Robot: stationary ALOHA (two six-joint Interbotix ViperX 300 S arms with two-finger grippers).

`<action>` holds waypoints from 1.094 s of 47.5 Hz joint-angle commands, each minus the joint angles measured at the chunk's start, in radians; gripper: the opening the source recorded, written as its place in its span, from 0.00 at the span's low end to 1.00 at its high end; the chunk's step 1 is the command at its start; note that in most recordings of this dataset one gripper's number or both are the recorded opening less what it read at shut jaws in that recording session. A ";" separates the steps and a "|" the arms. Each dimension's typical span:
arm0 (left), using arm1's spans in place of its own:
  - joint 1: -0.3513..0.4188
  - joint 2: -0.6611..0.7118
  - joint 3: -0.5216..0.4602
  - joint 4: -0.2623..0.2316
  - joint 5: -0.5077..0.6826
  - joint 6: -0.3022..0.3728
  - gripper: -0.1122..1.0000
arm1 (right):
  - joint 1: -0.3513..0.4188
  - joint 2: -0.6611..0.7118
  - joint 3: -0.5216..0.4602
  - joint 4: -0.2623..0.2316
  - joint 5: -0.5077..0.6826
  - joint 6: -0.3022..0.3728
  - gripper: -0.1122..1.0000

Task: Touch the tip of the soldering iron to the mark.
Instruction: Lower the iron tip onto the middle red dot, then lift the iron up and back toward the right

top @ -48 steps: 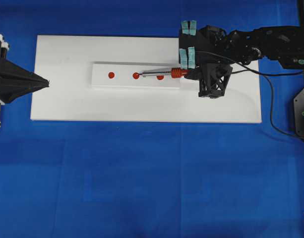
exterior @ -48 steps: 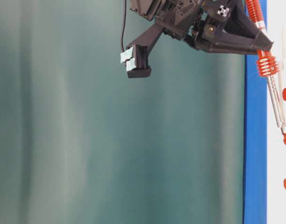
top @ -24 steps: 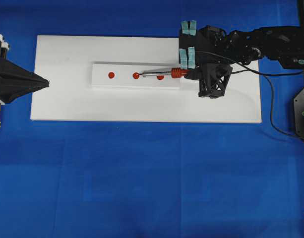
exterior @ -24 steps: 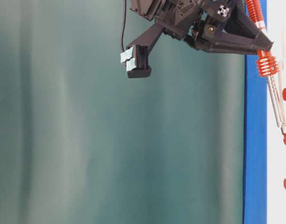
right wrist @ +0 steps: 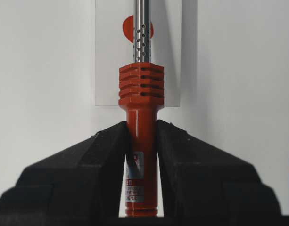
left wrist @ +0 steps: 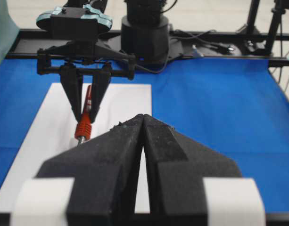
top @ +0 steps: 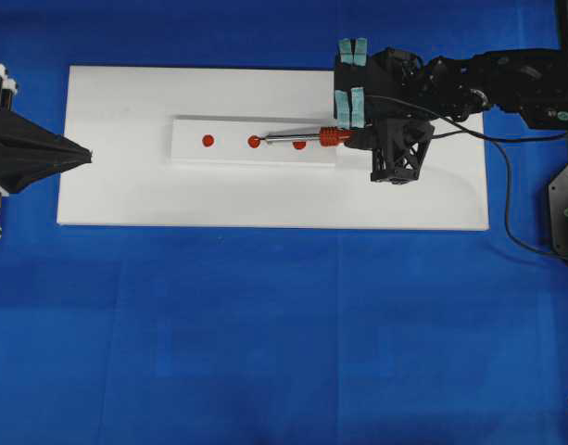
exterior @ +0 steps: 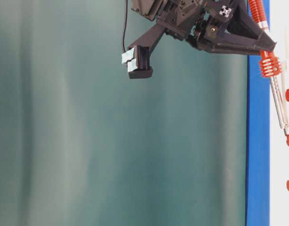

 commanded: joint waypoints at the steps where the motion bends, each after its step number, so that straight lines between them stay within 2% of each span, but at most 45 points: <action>1: -0.002 0.008 -0.009 0.002 -0.008 -0.002 0.10 | 0.003 -0.011 -0.023 0.000 -0.003 0.000 0.16; 18: -0.003 0.008 -0.009 0.000 -0.009 -0.002 0.10 | 0.003 -0.066 -0.025 0.003 0.000 0.002 0.16; 26: -0.003 0.008 -0.009 0.000 -0.009 -0.002 0.10 | 0.003 -0.156 -0.051 -0.002 0.066 0.002 0.16; 37: -0.003 0.008 -0.009 0.002 -0.009 -0.002 0.10 | 0.002 -0.252 -0.104 -0.035 0.138 0.002 0.16; 52: -0.003 0.008 -0.009 0.002 -0.009 -0.002 0.10 | 0.002 -0.276 -0.133 -0.063 0.172 0.003 0.16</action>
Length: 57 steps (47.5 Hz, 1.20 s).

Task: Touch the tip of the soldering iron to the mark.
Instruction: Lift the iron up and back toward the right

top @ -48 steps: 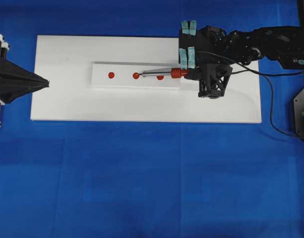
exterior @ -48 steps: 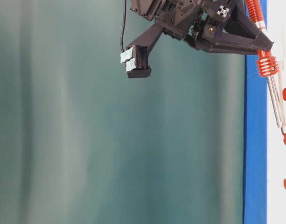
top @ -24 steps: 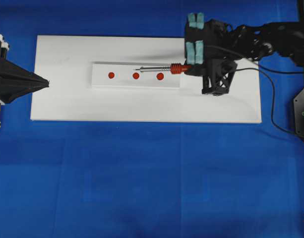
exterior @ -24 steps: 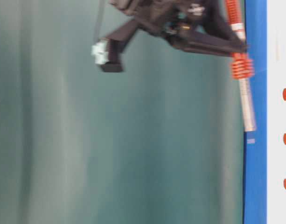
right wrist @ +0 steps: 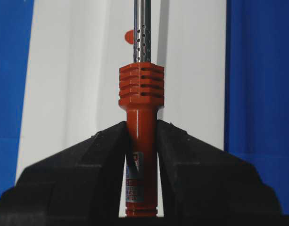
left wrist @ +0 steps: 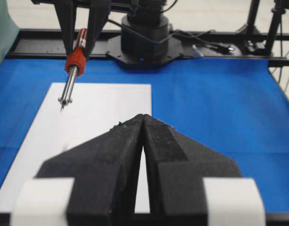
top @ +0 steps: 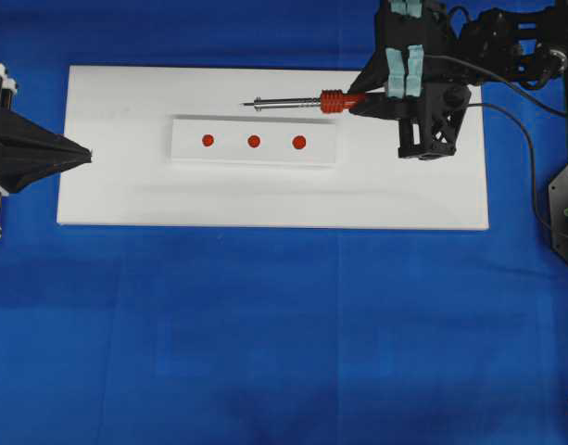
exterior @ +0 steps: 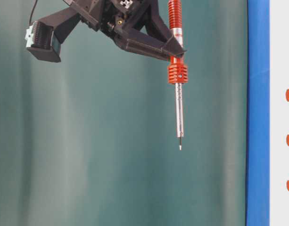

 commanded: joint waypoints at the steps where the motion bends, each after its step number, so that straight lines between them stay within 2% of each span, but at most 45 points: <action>1: -0.005 0.006 -0.009 0.000 -0.009 -0.003 0.10 | 0.000 -0.020 -0.026 -0.005 -0.003 0.000 0.16; 12: -0.005 0.006 -0.009 0.002 -0.014 -0.003 0.10 | -0.002 -0.025 -0.015 -0.005 0.002 0.000 0.16; 21: -0.005 0.006 -0.009 0.002 -0.015 -0.012 0.10 | -0.017 -0.069 0.034 -0.006 0.005 0.003 0.16; 36: -0.005 0.006 -0.009 0.002 -0.015 -0.015 0.10 | -0.026 -0.192 0.146 -0.026 0.032 0.066 0.16; 41: -0.005 0.006 -0.009 0.000 -0.015 -0.015 0.10 | -0.026 -0.225 0.167 -0.049 0.046 0.101 0.16; 51: -0.005 0.006 -0.009 0.000 -0.015 -0.015 0.10 | -0.026 -0.255 0.190 -0.129 0.069 0.192 0.16; 57: -0.005 0.006 -0.009 0.002 -0.015 -0.015 0.10 | -0.028 -0.249 0.192 -0.155 0.067 0.218 0.16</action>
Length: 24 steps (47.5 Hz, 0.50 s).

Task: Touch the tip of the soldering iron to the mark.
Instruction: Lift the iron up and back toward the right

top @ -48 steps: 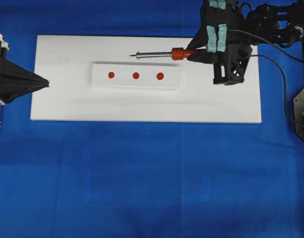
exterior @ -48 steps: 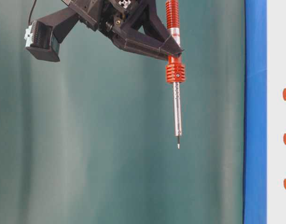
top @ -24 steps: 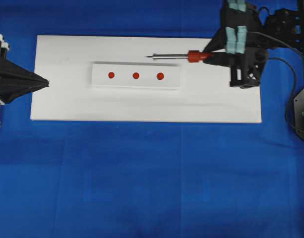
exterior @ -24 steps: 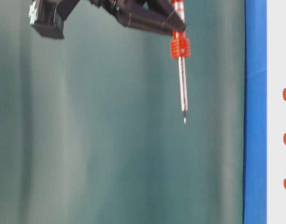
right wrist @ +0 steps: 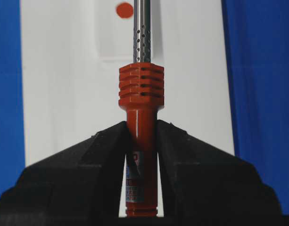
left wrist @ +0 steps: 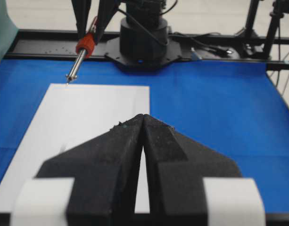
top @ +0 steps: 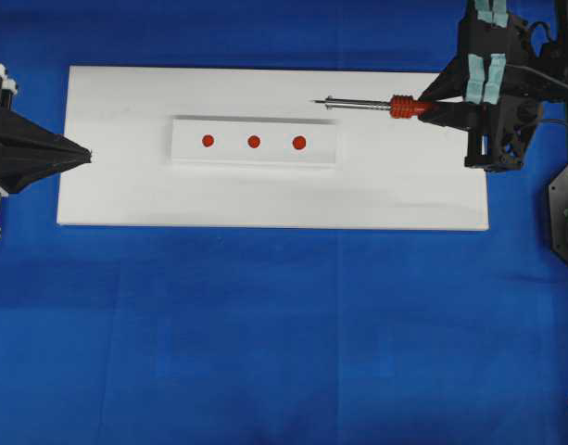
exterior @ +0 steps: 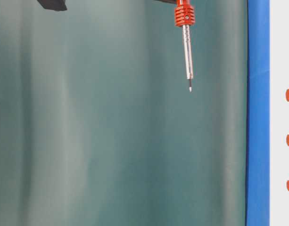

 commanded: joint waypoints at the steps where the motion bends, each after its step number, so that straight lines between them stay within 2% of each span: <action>1: -0.003 0.006 -0.009 0.003 -0.009 -0.002 0.10 | -0.003 -0.003 -0.012 -0.011 -0.003 0.006 0.16; 24: -0.003 0.006 -0.009 0.002 -0.009 0.000 0.10 | -0.002 0.014 -0.014 -0.012 -0.006 0.005 0.16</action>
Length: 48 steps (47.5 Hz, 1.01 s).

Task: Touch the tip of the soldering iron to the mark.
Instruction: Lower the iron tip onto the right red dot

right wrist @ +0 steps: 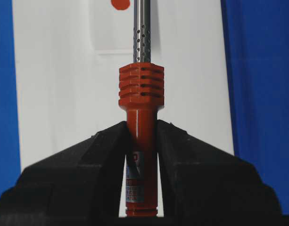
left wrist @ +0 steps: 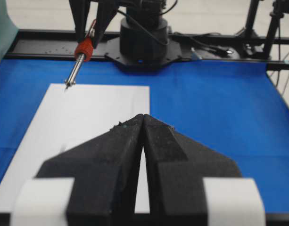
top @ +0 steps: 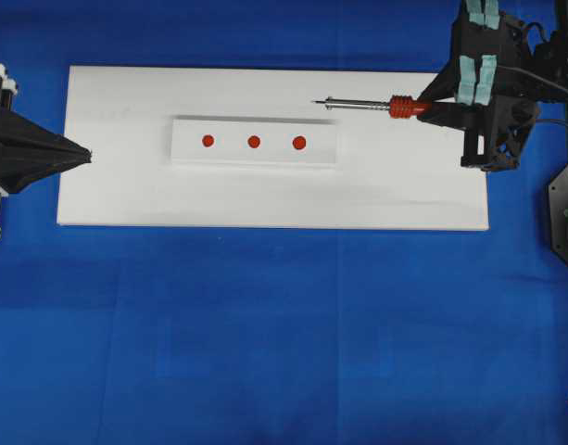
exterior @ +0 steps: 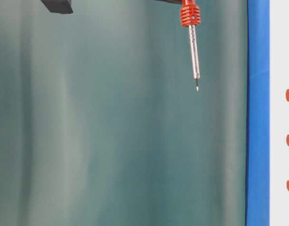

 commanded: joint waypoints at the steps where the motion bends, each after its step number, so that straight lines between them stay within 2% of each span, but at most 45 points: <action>1: -0.003 0.006 -0.009 0.002 -0.009 -0.002 0.10 | -0.002 -0.005 -0.014 0.000 -0.006 0.000 0.16; 20: -0.003 0.006 -0.009 0.002 -0.009 -0.002 0.10 | 0.003 0.017 -0.011 -0.002 -0.008 0.003 0.16; 30: -0.003 0.008 -0.008 0.002 -0.009 0.000 0.10 | 0.011 0.100 -0.009 0.000 -0.017 0.003 0.16; 48: -0.003 0.008 -0.008 0.002 -0.006 0.000 0.10 | 0.037 0.239 0.011 0.003 -0.121 0.005 0.16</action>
